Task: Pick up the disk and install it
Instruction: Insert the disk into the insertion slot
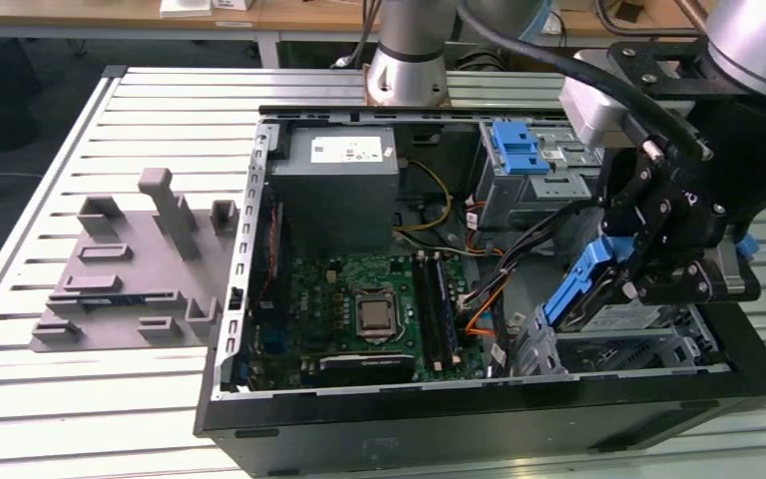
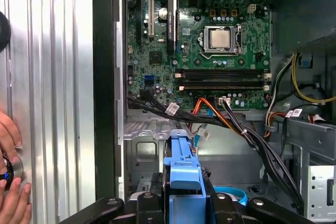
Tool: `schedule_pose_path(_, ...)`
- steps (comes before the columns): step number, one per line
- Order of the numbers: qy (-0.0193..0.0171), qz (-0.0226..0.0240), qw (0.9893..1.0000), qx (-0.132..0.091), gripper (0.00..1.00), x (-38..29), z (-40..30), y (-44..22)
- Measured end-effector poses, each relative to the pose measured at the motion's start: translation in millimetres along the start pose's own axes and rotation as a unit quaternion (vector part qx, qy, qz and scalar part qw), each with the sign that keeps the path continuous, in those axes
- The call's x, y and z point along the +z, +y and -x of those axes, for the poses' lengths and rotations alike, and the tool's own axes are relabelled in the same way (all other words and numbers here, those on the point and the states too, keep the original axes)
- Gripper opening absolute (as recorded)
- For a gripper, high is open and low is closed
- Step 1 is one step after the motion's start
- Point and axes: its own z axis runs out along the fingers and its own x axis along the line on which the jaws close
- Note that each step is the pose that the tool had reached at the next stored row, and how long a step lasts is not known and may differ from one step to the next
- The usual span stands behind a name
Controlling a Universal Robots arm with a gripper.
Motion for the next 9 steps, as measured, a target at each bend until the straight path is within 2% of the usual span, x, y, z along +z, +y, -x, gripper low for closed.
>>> schedule_pose_path(9,0.0000,0.0000,1.0000,0.000,0.36,11.4,-0.3,0.2)
